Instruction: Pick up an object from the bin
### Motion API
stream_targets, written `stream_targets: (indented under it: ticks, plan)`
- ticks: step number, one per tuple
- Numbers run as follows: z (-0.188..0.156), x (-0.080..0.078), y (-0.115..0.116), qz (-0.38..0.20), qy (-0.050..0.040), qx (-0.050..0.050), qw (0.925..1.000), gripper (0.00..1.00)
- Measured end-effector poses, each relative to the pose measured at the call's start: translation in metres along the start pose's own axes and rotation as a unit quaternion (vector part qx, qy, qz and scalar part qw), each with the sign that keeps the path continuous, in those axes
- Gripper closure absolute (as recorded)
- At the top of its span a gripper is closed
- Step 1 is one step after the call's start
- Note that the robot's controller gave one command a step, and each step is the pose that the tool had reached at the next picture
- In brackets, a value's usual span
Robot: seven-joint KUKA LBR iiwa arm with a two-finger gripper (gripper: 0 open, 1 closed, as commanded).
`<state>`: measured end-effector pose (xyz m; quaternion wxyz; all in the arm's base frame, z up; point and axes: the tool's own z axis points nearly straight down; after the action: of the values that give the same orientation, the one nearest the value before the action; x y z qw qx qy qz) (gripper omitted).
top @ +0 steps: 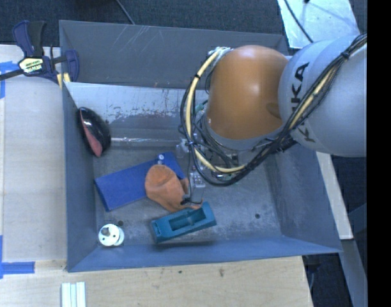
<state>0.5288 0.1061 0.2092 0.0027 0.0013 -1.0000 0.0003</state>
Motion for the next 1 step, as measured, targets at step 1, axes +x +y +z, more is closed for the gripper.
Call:
stream_targets:
  ticks: [1]
  plan:
    - [-0.0048,-0.0014,-0.0004,0.001,-0.0042,-0.001,1.0000,0.00]
